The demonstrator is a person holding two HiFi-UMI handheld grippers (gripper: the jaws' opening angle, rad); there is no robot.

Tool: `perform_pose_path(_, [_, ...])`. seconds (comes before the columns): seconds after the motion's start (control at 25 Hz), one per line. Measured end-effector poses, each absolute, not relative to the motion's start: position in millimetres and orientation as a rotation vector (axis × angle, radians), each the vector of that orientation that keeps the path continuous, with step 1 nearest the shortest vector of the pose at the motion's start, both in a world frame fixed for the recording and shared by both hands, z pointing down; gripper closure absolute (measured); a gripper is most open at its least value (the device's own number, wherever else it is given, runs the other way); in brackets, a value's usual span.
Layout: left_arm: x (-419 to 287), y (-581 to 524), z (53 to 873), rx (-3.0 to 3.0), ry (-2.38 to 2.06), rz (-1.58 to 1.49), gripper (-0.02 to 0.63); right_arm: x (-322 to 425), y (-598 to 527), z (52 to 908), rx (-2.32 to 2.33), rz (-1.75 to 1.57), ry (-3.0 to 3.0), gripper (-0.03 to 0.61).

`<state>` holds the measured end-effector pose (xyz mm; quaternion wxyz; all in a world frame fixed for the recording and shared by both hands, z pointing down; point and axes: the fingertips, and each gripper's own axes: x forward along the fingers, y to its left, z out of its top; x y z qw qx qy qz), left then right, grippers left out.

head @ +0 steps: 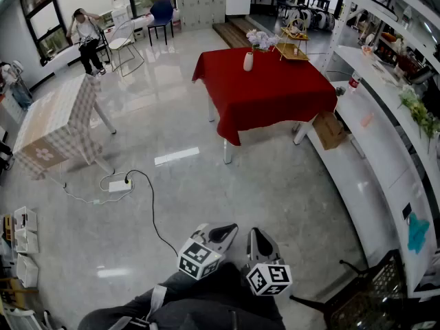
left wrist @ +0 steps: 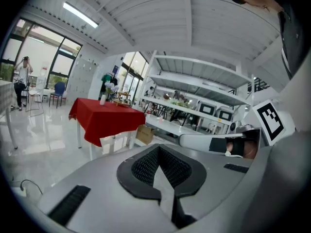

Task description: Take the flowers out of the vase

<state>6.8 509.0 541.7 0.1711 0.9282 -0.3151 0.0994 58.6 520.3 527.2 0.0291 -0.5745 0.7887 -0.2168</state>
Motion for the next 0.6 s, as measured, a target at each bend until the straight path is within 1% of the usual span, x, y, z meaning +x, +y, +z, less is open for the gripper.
perform_pose_path(0.6, [0.8, 441.6, 535.7, 2.662, -1.0, 0.236, 0.607, 54.6, 459.6, 515.1, -1.77, -0.616, 2.44, 0.561])
